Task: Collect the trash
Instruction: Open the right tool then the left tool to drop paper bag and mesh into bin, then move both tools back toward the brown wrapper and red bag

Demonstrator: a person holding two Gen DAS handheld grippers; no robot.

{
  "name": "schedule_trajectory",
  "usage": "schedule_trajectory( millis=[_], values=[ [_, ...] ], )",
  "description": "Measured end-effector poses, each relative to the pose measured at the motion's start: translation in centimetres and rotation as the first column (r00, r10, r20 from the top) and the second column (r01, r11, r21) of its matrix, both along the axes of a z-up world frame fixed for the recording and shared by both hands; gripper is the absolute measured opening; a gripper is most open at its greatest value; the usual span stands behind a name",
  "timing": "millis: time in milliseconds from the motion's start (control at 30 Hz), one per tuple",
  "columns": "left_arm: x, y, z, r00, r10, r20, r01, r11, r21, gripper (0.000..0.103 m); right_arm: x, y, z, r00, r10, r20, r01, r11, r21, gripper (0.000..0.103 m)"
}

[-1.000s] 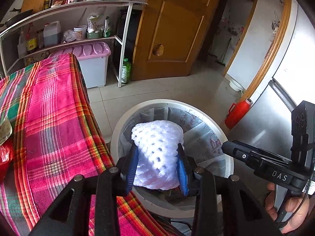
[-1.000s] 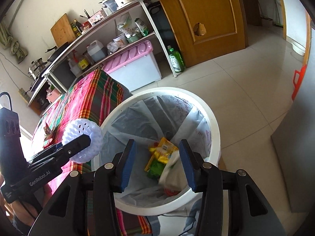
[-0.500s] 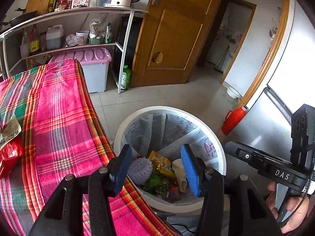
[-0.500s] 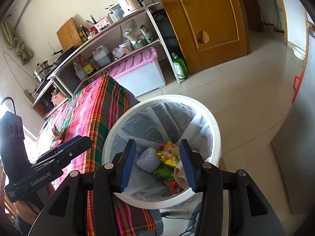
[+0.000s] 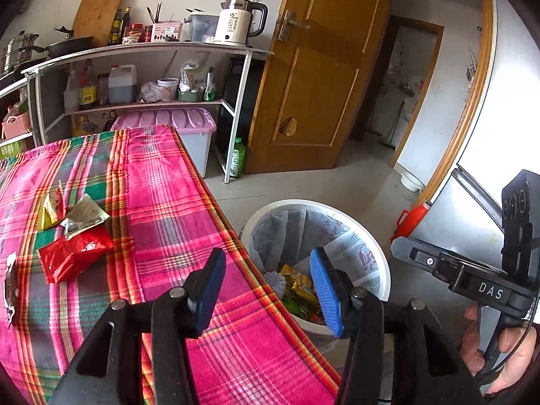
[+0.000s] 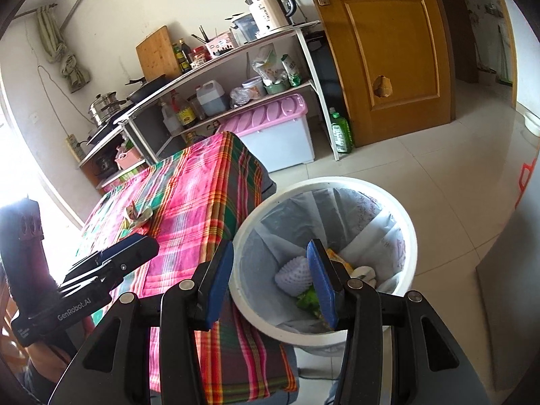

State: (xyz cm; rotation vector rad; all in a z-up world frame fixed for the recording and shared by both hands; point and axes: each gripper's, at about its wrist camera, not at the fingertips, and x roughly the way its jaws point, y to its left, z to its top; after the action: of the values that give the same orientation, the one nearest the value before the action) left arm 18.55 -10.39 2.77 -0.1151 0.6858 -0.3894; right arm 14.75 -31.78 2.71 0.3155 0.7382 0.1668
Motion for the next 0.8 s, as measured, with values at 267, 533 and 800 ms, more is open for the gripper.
schedule_trajectory(
  millis=[267, 533, 800],
  values=[
    [-2.0, 4.2, 0.5, 0.995, 0.092, 0.033, -0.092, 0.996, 0.002, 0.054, 0.1, 3.2, 0.7, 0.997, 0.072, 0.012, -0.072, 0.997, -0.006, 0.047],
    [-3.3, 9.0, 0.5, 0.979, 0.197, 0.047, -0.197, 0.980, 0.002, 0.054, 0.6, 6.6, 0.9, 0.990, 0.139, 0.013, -0.139, 0.990, -0.014, 0.047],
    [-4.0, 13.5, -0.1, 0.952, 0.302, 0.050, -0.303, 0.953, 0.012, 0.054, 1.4, 9.9, 0.6, 0.979, 0.204, 0.001, -0.203, 0.979, -0.015, 0.047]
  ],
)
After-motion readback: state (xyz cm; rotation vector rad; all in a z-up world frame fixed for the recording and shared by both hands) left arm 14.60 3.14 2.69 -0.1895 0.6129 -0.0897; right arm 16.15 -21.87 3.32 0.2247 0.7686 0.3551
